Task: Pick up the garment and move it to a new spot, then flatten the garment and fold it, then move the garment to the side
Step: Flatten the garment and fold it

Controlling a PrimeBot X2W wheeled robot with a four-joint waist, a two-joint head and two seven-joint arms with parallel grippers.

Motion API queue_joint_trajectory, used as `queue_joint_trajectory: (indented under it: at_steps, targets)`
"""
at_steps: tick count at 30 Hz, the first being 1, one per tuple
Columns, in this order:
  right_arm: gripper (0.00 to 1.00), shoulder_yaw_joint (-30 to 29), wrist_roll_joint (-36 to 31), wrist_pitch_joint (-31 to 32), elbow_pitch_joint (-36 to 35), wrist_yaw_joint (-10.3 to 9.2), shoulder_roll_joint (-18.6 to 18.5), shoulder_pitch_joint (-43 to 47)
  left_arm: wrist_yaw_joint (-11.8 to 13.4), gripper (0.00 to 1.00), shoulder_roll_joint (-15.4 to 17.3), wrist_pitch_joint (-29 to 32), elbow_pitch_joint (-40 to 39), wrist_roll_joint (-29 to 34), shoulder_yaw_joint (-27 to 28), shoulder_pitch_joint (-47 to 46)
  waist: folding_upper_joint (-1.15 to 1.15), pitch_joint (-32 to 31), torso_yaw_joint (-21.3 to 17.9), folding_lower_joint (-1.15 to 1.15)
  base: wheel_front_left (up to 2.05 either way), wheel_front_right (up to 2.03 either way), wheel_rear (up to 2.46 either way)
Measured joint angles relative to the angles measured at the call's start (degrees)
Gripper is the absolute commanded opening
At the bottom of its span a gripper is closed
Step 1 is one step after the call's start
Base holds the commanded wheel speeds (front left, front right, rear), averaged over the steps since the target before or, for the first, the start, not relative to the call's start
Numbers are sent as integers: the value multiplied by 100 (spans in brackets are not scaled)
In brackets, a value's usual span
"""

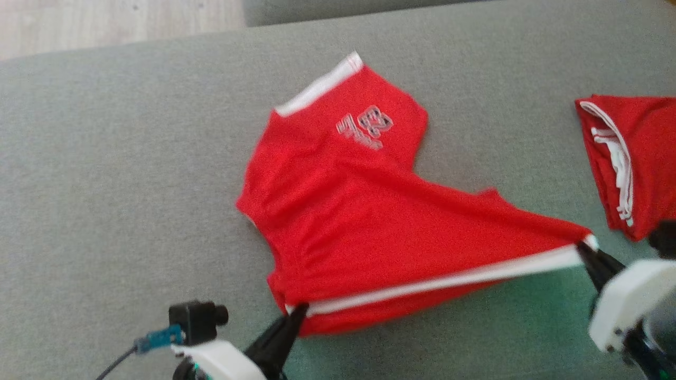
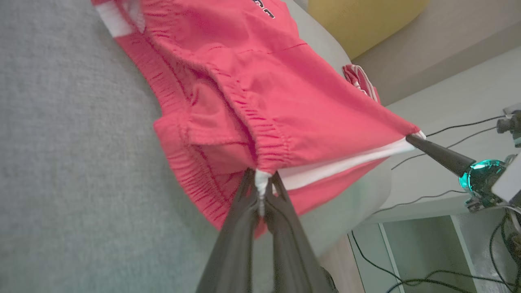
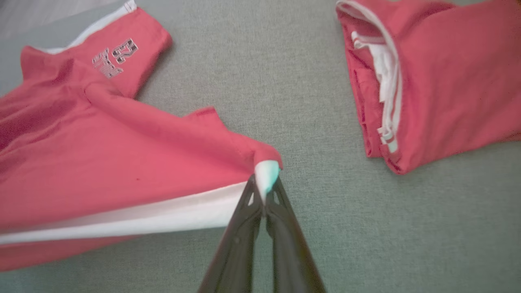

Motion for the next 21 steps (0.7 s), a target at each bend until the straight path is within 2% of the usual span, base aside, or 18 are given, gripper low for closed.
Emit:
queue_joint_trajectory:
  at_steps: [4,8,11,17,21]
  targets:
    - [0,-241,-94,291,-894,0,190,483,397,0,291,300,-913,-92,-68,440,0,-134,124,1,0,0,0]
    - [0,-100,-148,277,-1029,0,241,355,526,0,321,333,-1261,-207,-58,530,0,-145,226,2,0,0,0]
    - [0,108,-277,171,-742,0,170,-57,545,0,248,212,-1240,-210,47,507,0,-99,290,3,0,0,0]
    - [0,721,-378,-31,131,0,-408,-1432,508,0,-138,-103,-762,-288,342,37,0,44,501,3,0,0,0]
    - [0,1210,-255,-172,829,0,-803,-2356,350,0,-454,-222,-272,-386,455,-443,0,179,702,3,0,0,0]
